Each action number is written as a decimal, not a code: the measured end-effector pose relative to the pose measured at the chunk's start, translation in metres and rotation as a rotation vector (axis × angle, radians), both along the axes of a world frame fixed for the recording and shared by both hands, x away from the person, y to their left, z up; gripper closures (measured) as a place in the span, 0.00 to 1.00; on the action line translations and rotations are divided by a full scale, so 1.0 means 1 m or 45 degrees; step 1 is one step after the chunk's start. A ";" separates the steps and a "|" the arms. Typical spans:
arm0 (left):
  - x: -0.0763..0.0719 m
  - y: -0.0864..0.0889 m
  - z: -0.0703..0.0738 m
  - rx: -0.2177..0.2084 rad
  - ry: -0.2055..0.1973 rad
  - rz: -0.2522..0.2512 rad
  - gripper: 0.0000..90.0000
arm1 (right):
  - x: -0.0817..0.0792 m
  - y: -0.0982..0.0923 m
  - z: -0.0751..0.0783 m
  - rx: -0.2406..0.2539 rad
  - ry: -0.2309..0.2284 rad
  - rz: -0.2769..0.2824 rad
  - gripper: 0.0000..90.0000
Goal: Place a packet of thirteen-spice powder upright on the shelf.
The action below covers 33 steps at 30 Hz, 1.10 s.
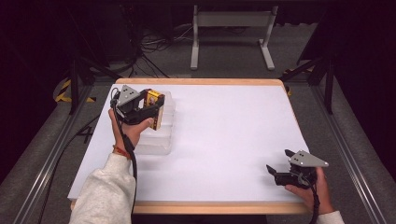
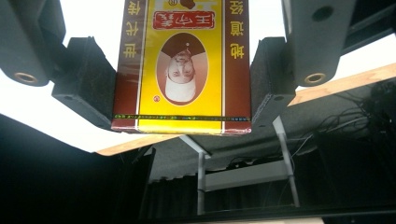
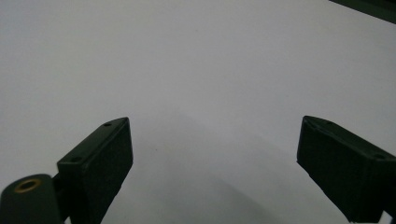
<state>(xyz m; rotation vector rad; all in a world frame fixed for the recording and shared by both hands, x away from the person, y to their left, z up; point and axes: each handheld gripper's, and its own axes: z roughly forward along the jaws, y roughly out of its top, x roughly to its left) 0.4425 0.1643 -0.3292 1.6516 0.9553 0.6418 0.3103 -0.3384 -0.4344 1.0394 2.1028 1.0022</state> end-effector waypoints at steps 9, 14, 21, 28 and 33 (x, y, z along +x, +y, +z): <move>0.018 0.000 -0.014 -0.058 0.047 0.069 0.36 | 0.000 0.000 0.000 -0.001 0.006 0.001 0.12; 0.026 0.004 -0.025 -0.135 0.077 0.092 0.36 | 0.000 0.000 -0.001 -0.001 0.008 0.002 0.12; 0.026 0.006 -0.030 -0.155 0.093 0.093 0.36 | 0.000 0.000 -0.002 -0.005 0.010 0.003 0.12; 0.030 0.003 -0.028 -0.133 0.087 0.102 0.36 | 0.001 0.001 -0.002 -0.010 0.014 0.005 0.12; 0.036 0.000 -0.024 -0.144 0.092 0.141 0.36 | 0.001 0.003 -0.003 -0.016 0.018 0.014 0.12</move>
